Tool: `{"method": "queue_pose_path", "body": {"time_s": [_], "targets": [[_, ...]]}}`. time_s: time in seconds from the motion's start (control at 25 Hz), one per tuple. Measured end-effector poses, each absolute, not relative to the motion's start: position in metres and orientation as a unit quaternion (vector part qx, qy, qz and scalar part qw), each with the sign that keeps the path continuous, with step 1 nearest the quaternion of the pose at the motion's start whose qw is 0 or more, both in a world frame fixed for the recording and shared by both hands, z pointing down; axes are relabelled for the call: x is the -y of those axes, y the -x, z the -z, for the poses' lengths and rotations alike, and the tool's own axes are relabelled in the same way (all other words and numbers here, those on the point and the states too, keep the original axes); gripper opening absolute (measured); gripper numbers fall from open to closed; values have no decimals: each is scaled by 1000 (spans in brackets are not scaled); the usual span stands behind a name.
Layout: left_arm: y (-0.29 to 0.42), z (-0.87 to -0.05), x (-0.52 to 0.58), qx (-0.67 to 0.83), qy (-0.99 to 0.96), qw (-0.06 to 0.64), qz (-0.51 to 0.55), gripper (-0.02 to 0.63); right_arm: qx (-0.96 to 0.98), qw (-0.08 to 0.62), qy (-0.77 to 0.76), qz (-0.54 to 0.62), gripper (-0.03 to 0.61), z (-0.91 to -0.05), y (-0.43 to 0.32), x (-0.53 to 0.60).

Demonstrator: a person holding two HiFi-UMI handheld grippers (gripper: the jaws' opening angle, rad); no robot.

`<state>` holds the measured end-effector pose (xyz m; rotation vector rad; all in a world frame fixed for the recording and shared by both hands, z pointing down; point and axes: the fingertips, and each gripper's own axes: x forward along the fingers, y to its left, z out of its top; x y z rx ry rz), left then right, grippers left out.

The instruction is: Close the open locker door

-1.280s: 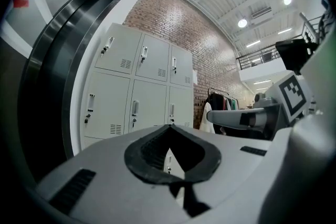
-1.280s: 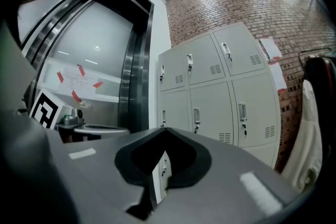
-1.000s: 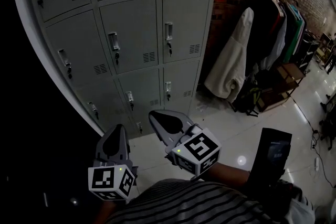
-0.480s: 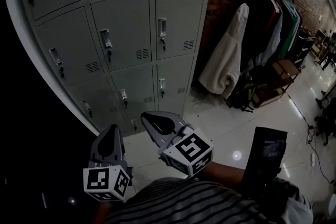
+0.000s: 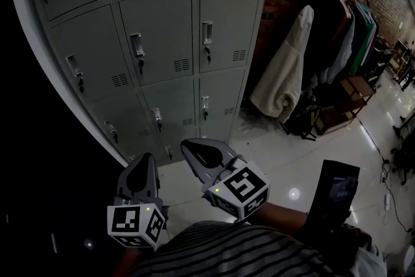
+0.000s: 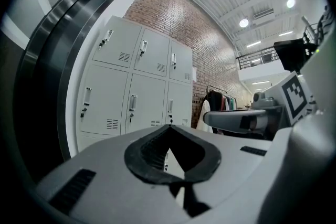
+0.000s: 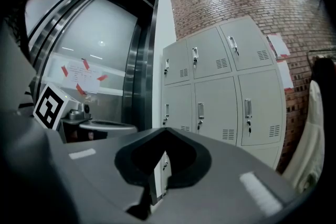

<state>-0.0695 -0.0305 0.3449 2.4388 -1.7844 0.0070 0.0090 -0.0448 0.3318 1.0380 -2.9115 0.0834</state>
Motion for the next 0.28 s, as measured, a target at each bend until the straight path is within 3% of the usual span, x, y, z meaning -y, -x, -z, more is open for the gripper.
{"method": "queue_pose_path", "body": {"time_s": [0.28], "targets": [[64, -349, 28, 583, -810, 60, -7, 3, 940, 25, -340, -34, 0, -335, -14, 42]]}}
